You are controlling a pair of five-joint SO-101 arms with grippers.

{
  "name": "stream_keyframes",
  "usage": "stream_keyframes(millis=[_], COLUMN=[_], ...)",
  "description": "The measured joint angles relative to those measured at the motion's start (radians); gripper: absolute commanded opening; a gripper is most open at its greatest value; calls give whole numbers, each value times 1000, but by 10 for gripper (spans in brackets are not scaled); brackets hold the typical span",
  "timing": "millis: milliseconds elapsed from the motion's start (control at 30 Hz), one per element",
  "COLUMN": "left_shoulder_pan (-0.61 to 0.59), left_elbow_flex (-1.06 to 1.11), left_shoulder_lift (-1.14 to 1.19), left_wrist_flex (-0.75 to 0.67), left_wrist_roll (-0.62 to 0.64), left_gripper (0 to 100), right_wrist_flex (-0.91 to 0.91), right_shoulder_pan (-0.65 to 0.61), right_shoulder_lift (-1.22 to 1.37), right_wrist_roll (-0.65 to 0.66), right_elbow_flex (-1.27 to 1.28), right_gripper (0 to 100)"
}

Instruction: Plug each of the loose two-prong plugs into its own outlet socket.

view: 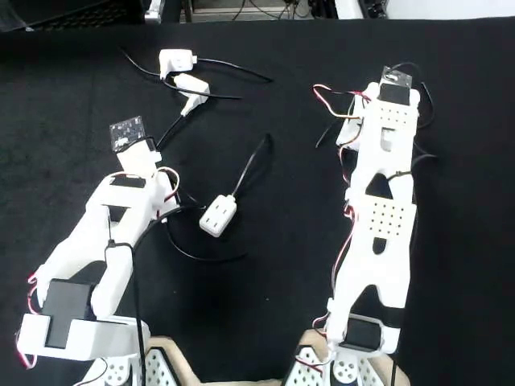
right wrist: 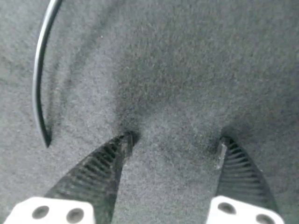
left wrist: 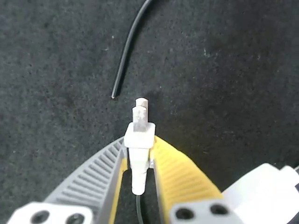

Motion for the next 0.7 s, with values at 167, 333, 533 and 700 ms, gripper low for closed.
stream_keyframes(millis=[167, 333, 533, 700], left_shoulder_pan=[86, 146, 161, 172], left_elbow_flex=[2, 120, 370, 690], left_shoulder_lift=[-155, -445, -833, -1203], left_wrist_flex=[0, 0, -41, -189], left_wrist_roll=[-147, -344, -528, -647], left_gripper=[29, 29, 28, 28], right_wrist_flex=[0, 0, 0, 0], right_shoulder_pan=[0, 0, 0, -3], right_shoulder_lift=[0, 0, 0, 0], right_wrist_roll=[0, 0, 0, 0], right_elbow_flex=[0, 0, 0, 0], right_gripper=[286, 286, 286, 286])
